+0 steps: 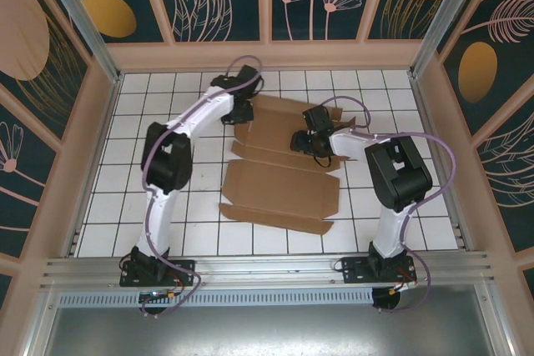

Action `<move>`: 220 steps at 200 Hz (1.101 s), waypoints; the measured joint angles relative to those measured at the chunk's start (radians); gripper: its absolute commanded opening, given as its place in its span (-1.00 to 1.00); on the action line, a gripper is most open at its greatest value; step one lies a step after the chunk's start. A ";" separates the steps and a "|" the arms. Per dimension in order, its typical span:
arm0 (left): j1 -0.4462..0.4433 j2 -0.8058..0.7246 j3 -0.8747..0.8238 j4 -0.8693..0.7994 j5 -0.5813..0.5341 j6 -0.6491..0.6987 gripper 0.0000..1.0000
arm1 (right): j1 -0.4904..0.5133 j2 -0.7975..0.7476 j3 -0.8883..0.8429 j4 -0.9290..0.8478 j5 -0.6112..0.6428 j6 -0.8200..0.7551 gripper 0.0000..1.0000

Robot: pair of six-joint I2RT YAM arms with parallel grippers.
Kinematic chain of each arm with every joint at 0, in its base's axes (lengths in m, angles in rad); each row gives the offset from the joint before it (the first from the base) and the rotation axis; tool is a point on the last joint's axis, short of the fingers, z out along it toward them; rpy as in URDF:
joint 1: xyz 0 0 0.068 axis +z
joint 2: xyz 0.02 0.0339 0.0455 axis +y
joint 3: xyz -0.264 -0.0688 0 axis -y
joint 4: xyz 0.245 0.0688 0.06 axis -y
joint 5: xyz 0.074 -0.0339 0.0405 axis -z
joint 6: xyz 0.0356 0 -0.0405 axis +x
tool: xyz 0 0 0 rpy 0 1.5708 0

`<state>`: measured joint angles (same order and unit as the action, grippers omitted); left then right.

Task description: Fold the paper box

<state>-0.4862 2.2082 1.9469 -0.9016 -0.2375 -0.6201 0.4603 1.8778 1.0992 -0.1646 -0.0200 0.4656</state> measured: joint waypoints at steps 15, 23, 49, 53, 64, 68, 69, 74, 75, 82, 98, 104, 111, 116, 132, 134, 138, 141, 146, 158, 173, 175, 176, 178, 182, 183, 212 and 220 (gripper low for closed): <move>0.037 -0.040 -0.095 0.074 0.047 0.002 -0.43 | 0.005 0.024 0.033 -0.013 0.010 -0.013 0.19; 0.052 -0.050 -0.133 0.107 0.060 0.002 -0.43 | 0.008 0.035 0.047 -0.026 0.021 -0.018 0.18; 0.088 -0.048 -0.185 0.183 0.105 0.014 -0.56 | 0.016 0.054 0.081 -0.068 0.048 -0.035 0.13; 0.090 -0.048 -0.185 0.189 0.108 0.021 -0.59 | 0.017 0.056 0.086 -0.073 0.050 -0.037 0.12; 0.092 -0.047 -0.185 0.214 0.122 0.029 -0.68 | 0.019 0.061 0.095 -0.084 0.059 -0.043 0.12; 0.092 -0.047 -0.184 0.223 0.126 0.032 -0.70 | 0.020 0.063 0.098 -0.088 0.064 -0.045 0.11; 0.092 -0.047 -0.184 0.225 0.126 0.032 -0.71 | 0.020 0.063 0.098 -0.089 0.064 -0.045 0.11; 0.091 -0.047 -0.184 0.232 0.130 0.038 -0.75 | 0.021 0.065 0.101 -0.091 0.068 -0.047 0.11; 0.090 -0.047 -0.184 0.233 0.130 0.037 -0.76 | 0.021 0.065 0.101 -0.093 0.069 -0.048 0.11; 0.089 -0.043 -0.184 0.241 0.134 0.041 -0.81 | 0.022 0.067 0.105 -0.097 0.072 -0.049 0.10; 0.085 -0.032 -0.184 0.255 0.140 0.052 -0.84 | 0.025 0.070 0.109 -0.102 0.083 -0.050 0.10; 0.082 -0.025 -0.184 0.257 0.140 0.052 -0.85 | 0.026 0.071 0.110 -0.103 0.085 -0.053 0.10; 0.078 -0.018 -0.184 0.259 0.140 0.053 -0.85 | 0.028 0.072 0.111 -0.105 0.090 -0.053 0.10; 0.076 -0.011 -0.183 0.261 0.138 0.055 -0.85 | 0.029 0.074 0.112 -0.105 0.093 -0.057 0.10; 0.067 0.011 -0.163 0.254 0.117 0.059 -0.83 | 0.034 0.078 0.117 -0.109 0.103 -0.061 0.10; 0.064 0.015 -0.157 0.253 0.115 0.059 -0.83 | 0.034 0.079 0.118 -0.110 0.106 -0.061 0.10; 0.060 0.020 -0.147 0.250 0.108 0.060 -0.82 | 0.035 0.080 0.120 -0.111 0.108 -0.063 0.10; 0.056 0.025 -0.140 0.249 0.103 0.060 -0.81 | 0.035 0.082 0.122 -0.113 0.110 -0.063 0.10; 0.049 0.032 -0.126 0.246 0.096 0.060 -0.78 | 0.035 0.083 0.125 -0.115 0.114 -0.064 0.10; 0.034 0.038 -0.117 0.247 0.079 0.058 -0.66 | 0.034 0.085 0.127 -0.117 0.119 -0.067 0.10; 0.031 0.035 -0.119 0.248 0.076 0.047 -0.49 | 0.034 0.088 0.132 -0.122 0.122 -0.068 0.10; 0.031 0.032 -0.122 0.249 0.077 0.048 -0.48 | 0.034 0.089 0.132 -0.122 0.122 -0.069 0.10; 0.031 0.031 -0.123 0.251 0.077 0.046 -0.47 | 0.034 0.089 0.133 -0.122 0.122 -0.069 0.10; 0.032 0.028 -0.128 0.254 0.078 0.039 -0.44 | 0.034 0.089 0.134 -0.124 0.122 -0.071 0.10; 0.037 0.018 -0.140 0.257 0.084 0.039 -0.37 | 0.034 0.090 0.135 -0.125 0.122 -0.071 0.09; 0.037 0.016 -0.142 0.260 0.085 0.038 -0.36 | 0.034 0.090 0.136 -0.125 0.122 -0.072 0.10; 0.117 -0.144 -0.301 0.298 0.134 0.008 0.04 | 0.032 0.102 0.157 -0.142 0.124 -0.075 0.10; 0.144 -0.201 -0.340 0.317 0.154 0.008 0.07 | 0.032 0.106 0.164 -0.148 0.124 -0.075 0.10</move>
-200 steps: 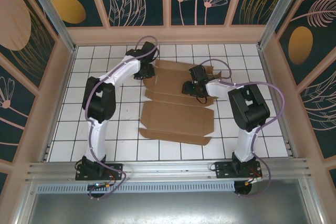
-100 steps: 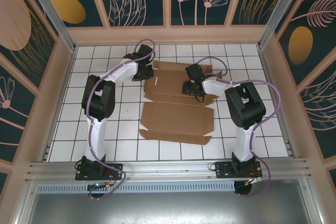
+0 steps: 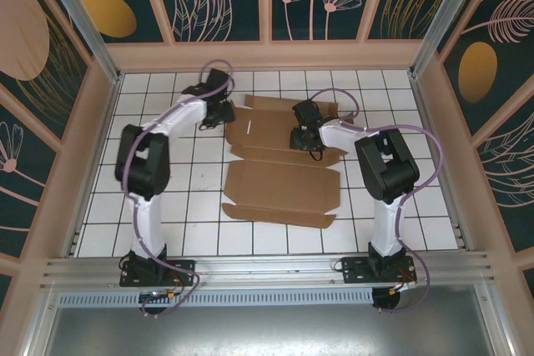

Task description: Fold the paper box

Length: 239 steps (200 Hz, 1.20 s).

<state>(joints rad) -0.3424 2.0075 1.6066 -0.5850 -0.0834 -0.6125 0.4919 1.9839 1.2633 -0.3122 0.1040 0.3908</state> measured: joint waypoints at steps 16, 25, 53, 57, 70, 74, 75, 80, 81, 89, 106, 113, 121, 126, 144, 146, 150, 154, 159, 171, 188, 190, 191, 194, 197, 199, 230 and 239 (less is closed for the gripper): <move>0.030 -0.101 -0.069 0.058 0.080 -0.003 0.08 | -0.001 0.007 0.013 -0.011 0.000 0.000 0.10; 0.031 -0.142 -0.110 0.100 0.130 -0.004 0.09 | -0.002 0.009 0.017 -0.018 -0.001 0.000 0.10; 0.006 -0.184 -0.263 0.214 0.311 -0.013 0.13 | -0.002 0.010 0.019 -0.022 -0.005 0.000 0.10; 0.002 -0.180 -0.284 0.227 0.337 -0.014 0.13 | -0.002 0.011 0.019 -0.022 -0.006 0.000 0.10; -0.014 -0.164 -0.342 0.245 0.396 -0.019 0.15 | -0.004 0.011 0.020 -0.023 -0.007 0.000 0.10; -0.021 -0.158 -0.357 0.248 0.407 -0.021 0.15 | -0.004 0.011 0.020 -0.023 -0.007 0.000 0.10; -0.021 -0.156 -0.360 0.248 0.408 -0.021 0.15 | -0.004 0.011 0.020 -0.023 -0.007 0.000 0.10; -0.028 -0.151 -0.376 0.249 0.418 -0.021 0.15 | -0.005 0.012 0.021 -0.025 -0.008 0.000 0.10; -0.029 -0.150 -0.378 0.249 0.418 -0.021 0.15 | -0.005 0.012 0.021 -0.025 -0.008 0.000 0.10; -0.037 -0.147 -0.398 0.252 0.424 -0.021 0.15 | -0.005 0.014 0.024 -0.029 -0.008 0.000 0.10; -0.051 -0.146 -0.421 0.257 0.418 -0.021 0.16 | -0.005 0.017 0.031 -0.037 -0.008 0.000 0.10; -0.052 -0.146 -0.423 0.260 0.409 -0.021 0.16 | -0.005 0.018 0.033 -0.040 -0.008 0.000 0.10; -0.051 -0.146 -0.423 0.261 0.393 -0.020 0.16 | -0.005 0.019 0.036 -0.043 -0.008 0.000 0.10; -0.051 -0.146 -0.423 0.264 0.385 -0.019 0.16 | -0.005 0.020 0.038 -0.045 -0.008 0.000 0.10; -0.049 -0.143 -0.423 0.267 0.356 -0.015 0.15 | -0.005 0.022 0.042 -0.051 -0.007 0.000 0.10; -0.049 -0.143 -0.423 0.267 0.353 -0.013 0.15 | -0.005 0.022 0.043 -0.052 -0.007 0.000 0.10; -0.048 -0.140 -0.423 0.267 0.346 -0.012 0.15 | -0.005 0.022 0.043 -0.054 -0.008 0.000 0.10; -0.048 -0.138 -0.422 0.267 0.341 -0.009 0.15 | -0.005 0.022 0.044 -0.055 -0.008 0.000 0.10; -0.048 -0.133 -0.421 0.267 0.333 -0.008 0.15 | -0.005 0.022 0.044 -0.055 -0.008 0.000 0.10; -0.048 -0.121 -0.421 0.267 0.319 -0.002 0.15 | -0.005 0.022 0.044 -0.055 -0.008 0.000 0.10; -0.048 -0.101 -0.415 0.264 0.301 0.006 0.15 | -0.005 0.023 0.044 -0.055 -0.008 0.000 0.10; -0.048 -0.100 -0.414 0.264 0.299 0.007 0.15 | -0.005 0.023 0.044 -0.055 -0.008 0.000 0.10; -0.048 -0.098 -0.413 0.263 0.296 0.009 0.15 | -0.005 0.023 0.044 -0.055 -0.008 0.000 0.10; -0.048 -0.095 -0.412 0.262 0.291 0.010 0.15 | -0.005 0.023 0.044 -0.055 -0.008 0.000 0.10; -0.048 -0.093 -0.412 0.262 0.288 0.011 0.15 | -0.005 0.023 0.044 -0.055 -0.008 0.000 0.10; -0.048 -0.092 -0.411 0.261 0.286 0.011 0.14 | -0.005 0.023 0.044 -0.055 -0.008 0.000 0.10; -0.050 -0.082 -0.399 0.258 0.291 0.017 -0.03 | -0.005 0.023 0.044 -0.055 -0.008 0.000 0.10; -0.055 -0.079 -0.391 0.258 0.296 0.017 -0.08 | -0.005 0.023 0.044 -0.055 -0.008 0.000 0.10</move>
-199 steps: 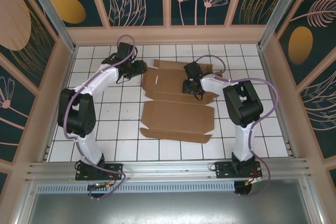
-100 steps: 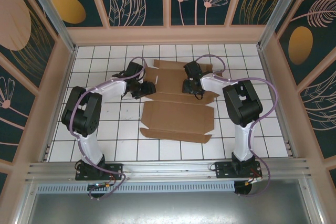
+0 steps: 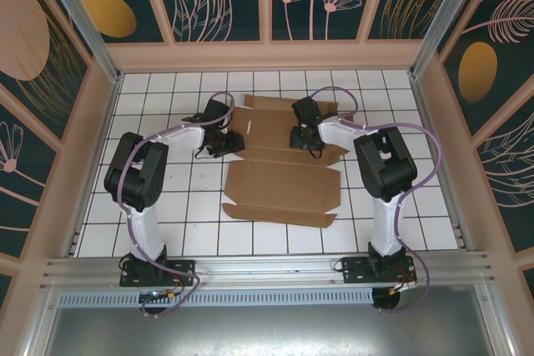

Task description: Fold the paper box

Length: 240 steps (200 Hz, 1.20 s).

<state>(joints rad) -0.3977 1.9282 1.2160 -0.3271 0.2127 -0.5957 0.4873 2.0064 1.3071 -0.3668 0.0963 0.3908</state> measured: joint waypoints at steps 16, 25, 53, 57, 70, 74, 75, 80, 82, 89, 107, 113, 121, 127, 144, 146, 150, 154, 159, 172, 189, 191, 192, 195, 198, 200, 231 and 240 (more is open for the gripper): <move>-0.022 0.008 0.027 0.001 0.014 0.000 -0.13 | 0.000 0.000 0.000 0.000 0.000 0.000 0.10; -0.038 0.013 0.044 0.001 0.019 0.000 -0.15 | 0.001 0.000 0.000 0.000 0.000 0.000 0.10; -0.090 0.032 0.107 0.001 0.026 0.000 -0.16 | 0.002 0.000 0.000 0.000 0.000 0.000 0.10; -0.095 0.034 0.113 0.001 0.027 0.000 -0.16 | 0.003 0.000 0.000 0.000 0.000 0.000 0.10; -0.109 0.045 0.129 0.002 0.035 0.000 -0.17 | 0.003 0.000 0.000 0.000 0.001 0.000 0.10; -0.111 0.049 0.131 0.002 0.039 0.000 -0.16 | 0.003 0.000 0.000 0.000 0.001 0.001 0.10; -0.112 0.050 0.131 0.002 0.040 0.000 -0.16 | 0.003 0.000 0.000 0.000 0.001 0.001 0.10; -0.114 0.056 0.133 0.003 0.042 -0.001 -0.16 | 0.003 0.000 -0.001 0.001 0.001 0.001 0.10; -0.116 0.059 0.133 0.005 0.044 -0.002 -0.15 | 0.003 0.000 -0.001 0.001 0.001 0.001 0.10; -0.118 0.068 0.132 0.007 0.050 -0.005 -0.14 | 0.003 0.000 -0.001 0.001 0.001 0.002 0.10; -0.121 0.095 0.130 0.018 0.065 -0.013 -0.14 | 0.003 0.000 -0.001 0.001 0.001 0.004 0.10; -0.121 0.099 0.131 0.020 0.067 -0.015 -0.14 | 0.003 0.000 -0.001 0.001 0.001 0.004 0.10; -0.121 0.099 0.132 0.019 0.065 -0.015 -0.12 | 0.003 0.000 -0.001 0.001 0.000 0.005 0.10; -0.121 0.096 0.137 0.015 0.061 -0.014 -0.12 | 0.003 -0.001 -0.001 0.000 0.000 0.005 0.10; -0.122 0.077 0.163 -0.014 0.031 -0.011 -0.11 | 0.003 -0.003 0.003 -0.004 -0.008 0.008 0.10; -0.122 0.074 0.166 -0.016 0.029 -0.011 -0.11 | 0.003 -0.003 0.003 -0.005 -0.008 0.009 0.10; -0.122 0.064 0.176 -0.027 0.018 -0.010 -0.11 | 0.003 -0.005 0.006 -0.008 -0.014 0.011 0.10; -0.122 0.051 0.188 -0.037 0.009 -0.010 -0.11 | 0.002 -0.006 0.008 -0.009 -0.019 0.011 0.10; -0.122 0.039 0.201 -0.045 0.003 -0.010 -0.13 | 0.000 -0.007 0.010 -0.013 -0.026 0.012 0.10; -0.122 -0.009 0.241 -0.054 -0.013 -0.011 -0.17 | -0.006 -0.015 0.012 -0.025 -0.054 0.019 0.10; -0.126 -0.074 0.275 -0.051 -0.015 -0.015 -0.37 | -0.017 -0.037 0.012 -0.057 -0.106 0.033 0.10; -0.126 -0.082 0.277 -0.051 -0.016 -0.010 -0.40 | -0.018 -0.039 0.012 -0.061 -0.112 0.034 0.10; -0.126 -0.084 0.278 -0.050 -0.016 -0.011 -0.41 | -0.018 -0.040 0.012 -0.063 -0.114 0.034 0.10; -0.129 -0.093 0.280 -0.048 -0.016 -0.018 -0.45 | -0.020 -0.046 0.012 -0.066 -0.122 0.035 0.10; -0.132 -0.101 0.280 -0.045 -0.015 -0.011 -0.51 | -0.021 -0.051 0.011 -0.069 -0.129 0.036 0.09; -0.135 -0.108 0.280 -0.043 -0.015 -0.015 -0.54 | -0.023 -0.055 0.011 -0.072 -0.135 0.037 0.09; -0.219 -0.093 0.255 -0.005 0.009 -0.030 -1.00 | -0.055 -0.095 0.018 -0.082 -0.179 0.034 0.02; -0.246 -0.062 0.237 0.010 0.023 -0.049 -1.00 | -0.069 -0.090 0.027 -0.089 -0.187 0.031 0.01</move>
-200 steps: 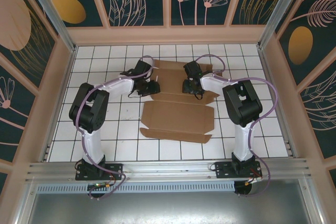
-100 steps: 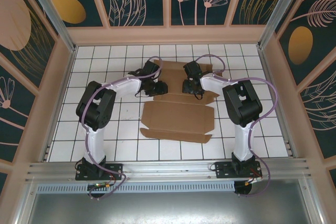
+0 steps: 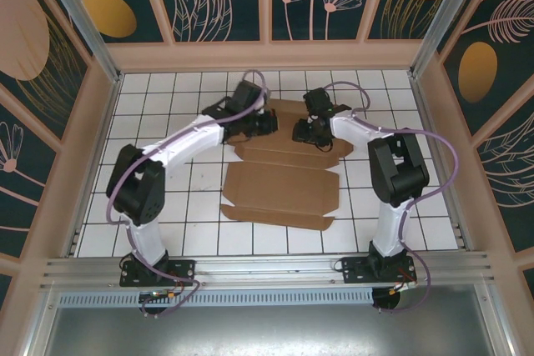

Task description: Fold the paper box

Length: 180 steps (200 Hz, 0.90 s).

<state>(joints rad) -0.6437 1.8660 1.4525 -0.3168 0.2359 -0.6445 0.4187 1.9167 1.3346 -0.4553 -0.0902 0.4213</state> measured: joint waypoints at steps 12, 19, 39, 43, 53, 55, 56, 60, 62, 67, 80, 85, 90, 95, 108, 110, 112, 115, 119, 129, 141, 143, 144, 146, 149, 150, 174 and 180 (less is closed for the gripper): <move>-0.031 0.050 -0.031 0.016 0.020 -0.008 -1.00 | -0.014 0.021 0.020 -0.010 -0.004 -0.008 -0.03; -0.043 0.078 -0.051 0.022 0.028 -0.014 -1.00 | -0.021 0.040 0.036 -0.017 -0.004 -0.016 -0.04; -0.052 0.161 -0.086 0.010 0.042 -0.019 -1.00 | -0.029 0.101 0.066 -0.023 -0.001 -0.034 -0.05; -0.050 0.175 -0.087 0.005 0.041 -0.019 -1.00 | -0.030 0.113 0.066 -0.024 0.001 -0.038 -0.05; -0.045 0.204 -0.087 -0.005 0.042 -0.019 -1.00 | -0.033 0.126 0.067 -0.024 0.008 -0.046 -0.05; -0.043 0.209 -0.087 -0.003 0.047 -0.019 -1.00 | -0.034 0.125 0.068 -0.024 0.005 -0.046 -0.06; -0.042 0.210 -0.087 -0.002 0.048 -0.019 -1.00 | -0.035 0.125 0.068 -0.024 0.004 -0.046 -0.06; -0.040 0.211 -0.084 -0.002 0.056 -0.019 -1.00 | -0.036 0.122 0.068 -0.023 0.002 -0.048 -0.06; -0.039 0.211 -0.083 -0.002 0.056 -0.019 -1.00 | -0.036 0.121 0.067 -0.023 0.002 -0.049 -0.06; -0.034 0.211 -0.079 -0.002 0.051 -0.019 -1.00 | -0.037 0.121 0.066 -0.021 0.003 -0.050 -0.06; -0.023 0.214 -0.078 -0.001 0.058 -0.019 -1.00 | -0.041 0.117 0.049 -0.004 0.002 -0.050 -0.07; -0.018 0.216 -0.078 0.001 0.064 -0.019 -1.00 | -0.042 0.111 0.039 0.006 0.001 -0.050 -0.07; -0.013 0.216 -0.078 0.002 0.069 -0.019 -1.00 | -0.042 0.106 0.029 0.016 0.000 -0.050 -0.08; -0.009 0.217 -0.078 0.003 0.072 -0.018 -1.00 | -0.042 0.100 0.016 0.029 -0.001 -0.050 -0.08; 0.010 0.221 -0.077 0.008 0.083 -0.015 -1.00 | -0.043 0.080 -0.021 0.061 -0.003 -0.049 -0.08; 0.013 0.223 -0.076 0.008 0.083 -0.014 -1.00 | -0.043 0.076 -0.028 0.066 -0.003 -0.049 -0.08; 0.017 0.224 -0.074 0.007 0.085 -0.013 -1.00 | -0.043 0.071 -0.036 0.073 -0.004 -0.049 -0.08; 0.022 0.226 -0.071 0.006 0.089 -0.011 -1.00 | -0.043 0.065 -0.046 0.078 -0.006 -0.048 -0.08; 0.029 0.230 -0.065 0.004 0.090 -0.011 -1.00 | -0.043 0.053 -0.063 0.091 -0.007 -0.047 -0.08; 0.047 0.245 -0.039 -0.006 0.089 -0.001 -1.00 | -0.041 0.022 -0.109 0.108 -0.010 -0.040 -0.08; 0.067 0.270 0.004 -0.024 0.087 0.009 -1.00 | -0.034 -0.019 -0.166 0.121 -0.018 -0.026 -0.08; 0.071 0.277 0.013 -0.027 0.085 0.012 -1.00 | -0.031 -0.026 -0.176 0.124 -0.018 -0.021 -0.07; 0.072 0.278 0.016 -0.029 0.085 0.013 -1.00 | -0.031 -0.029 -0.179 0.124 -0.018 -0.019 -0.07; 0.075 0.284 0.026 -0.032 0.085 0.013 -1.00 | -0.029 -0.035 -0.188 0.126 -0.021 -0.018 -0.07; 0.079 0.291 0.040 -0.038 0.082 0.016 -1.00 | -0.024 -0.046 -0.200 0.127 -0.024 -0.014 -0.06; 0.081 0.294 0.043 -0.040 0.081 0.017 -1.00 | -0.021 -0.051 -0.206 0.127 -0.024 -0.011 -0.05; 0.111 0.356 0.154 -0.084 0.058 0.031 -1.00 | 0.032 -0.103 -0.269 0.132 -0.074 0.027 0.00; 0.118 0.371 0.182 -0.095 0.052 0.035 -1.00 | 0.048 -0.108 -0.274 0.133 -0.093 0.037 0.02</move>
<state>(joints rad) -0.5259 2.2372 1.6344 -0.4114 0.2878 -0.6098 0.4664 1.8091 1.0611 -0.3225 -0.1837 0.4580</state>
